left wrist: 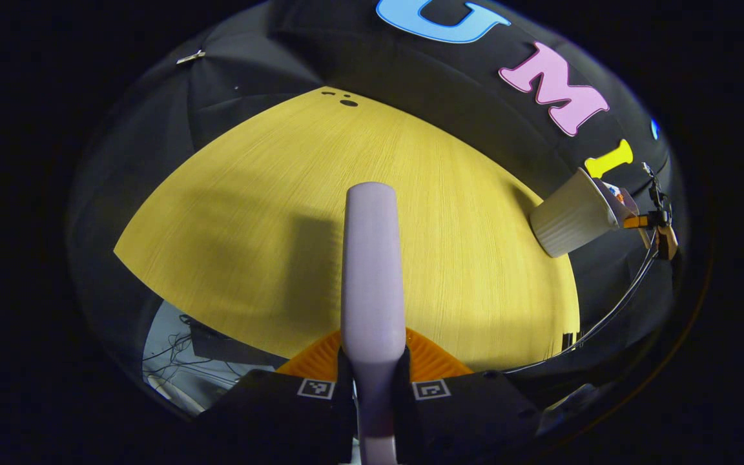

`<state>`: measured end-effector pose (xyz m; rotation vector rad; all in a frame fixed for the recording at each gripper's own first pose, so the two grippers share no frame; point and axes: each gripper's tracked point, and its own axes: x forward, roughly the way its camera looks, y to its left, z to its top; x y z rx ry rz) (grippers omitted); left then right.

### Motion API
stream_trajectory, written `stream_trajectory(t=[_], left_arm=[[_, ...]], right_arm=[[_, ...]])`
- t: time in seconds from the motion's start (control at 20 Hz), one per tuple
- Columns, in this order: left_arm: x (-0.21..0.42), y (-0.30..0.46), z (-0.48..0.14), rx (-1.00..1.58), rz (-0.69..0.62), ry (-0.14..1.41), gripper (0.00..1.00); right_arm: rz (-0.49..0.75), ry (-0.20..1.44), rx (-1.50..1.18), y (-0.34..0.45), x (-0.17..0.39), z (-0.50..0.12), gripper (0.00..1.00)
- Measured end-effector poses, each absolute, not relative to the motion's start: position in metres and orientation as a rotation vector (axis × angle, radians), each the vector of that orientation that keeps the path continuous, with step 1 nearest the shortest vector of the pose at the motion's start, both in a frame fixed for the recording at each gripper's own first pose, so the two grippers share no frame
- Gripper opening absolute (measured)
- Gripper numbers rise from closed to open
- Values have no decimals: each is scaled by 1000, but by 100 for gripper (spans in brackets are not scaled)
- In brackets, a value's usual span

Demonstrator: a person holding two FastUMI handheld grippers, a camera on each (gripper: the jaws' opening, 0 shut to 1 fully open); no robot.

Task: Pick up the small broom and dustpan from the desktop, sweep the trash into the dustpan with the broom, and then empty the trash into the garbage bin.

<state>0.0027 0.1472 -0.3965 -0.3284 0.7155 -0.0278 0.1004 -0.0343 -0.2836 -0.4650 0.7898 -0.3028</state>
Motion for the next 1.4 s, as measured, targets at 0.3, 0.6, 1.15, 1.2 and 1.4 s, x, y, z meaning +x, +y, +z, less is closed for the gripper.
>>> stream_trajectory(t=[0.3,0.6,1.15,1.2,1.4], left_arm=[[6,141,-397,-294,-32,739,29],[5,126,-401,-281,-52,768,29],[3,98,-409,-247,-95,813,30],[4,97,-408,-246,-97,812,30],[5,96,-409,-245,-100,811,30]], right_arm=[[-338,779,-748,-46,100,-285,35],[-349,747,-1016,-49,109,-266,35],[-241,647,-1541,-41,137,-231,35],[-227,641,-1553,-40,139,-229,35],[-186,655,-1627,-45,136,-231,39]])
